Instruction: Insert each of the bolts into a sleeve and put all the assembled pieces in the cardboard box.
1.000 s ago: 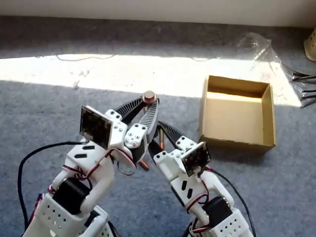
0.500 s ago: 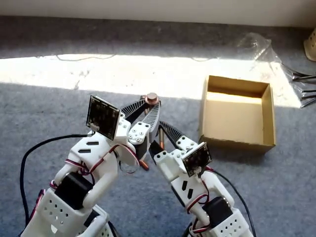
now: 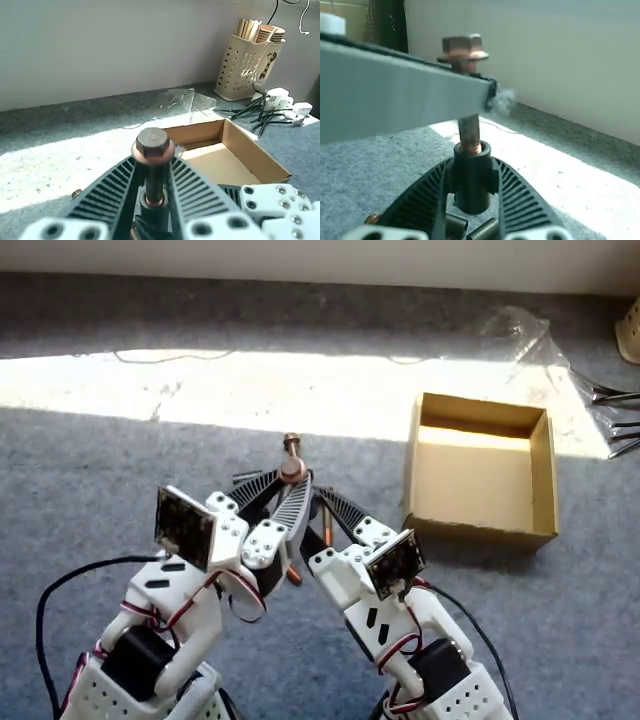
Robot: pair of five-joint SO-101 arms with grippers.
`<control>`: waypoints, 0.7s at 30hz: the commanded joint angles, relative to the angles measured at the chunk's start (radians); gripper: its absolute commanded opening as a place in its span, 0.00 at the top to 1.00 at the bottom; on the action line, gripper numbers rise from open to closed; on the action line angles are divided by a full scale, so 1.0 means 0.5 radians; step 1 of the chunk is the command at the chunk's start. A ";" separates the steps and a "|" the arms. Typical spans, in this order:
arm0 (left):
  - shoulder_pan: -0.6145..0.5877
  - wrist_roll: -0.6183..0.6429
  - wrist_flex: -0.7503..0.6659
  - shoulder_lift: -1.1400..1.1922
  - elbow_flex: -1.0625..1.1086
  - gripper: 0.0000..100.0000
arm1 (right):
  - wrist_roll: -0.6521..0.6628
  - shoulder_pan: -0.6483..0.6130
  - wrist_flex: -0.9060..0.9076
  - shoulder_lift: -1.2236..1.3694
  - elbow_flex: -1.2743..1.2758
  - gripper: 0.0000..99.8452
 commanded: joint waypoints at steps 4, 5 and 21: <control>0.014 -0.101 -0.166 -0.367 0.204 1.00 | -0.012 0.020 -0.066 -0.026 0.216 1.00; 0.014 -0.101 -0.166 -0.354 0.210 1.00 | -0.012 0.020 -0.063 -0.026 0.216 1.00; -0.081 -0.101 -0.242 -0.084 0.247 0.90 | -0.012 0.020 -0.063 -0.026 0.216 1.00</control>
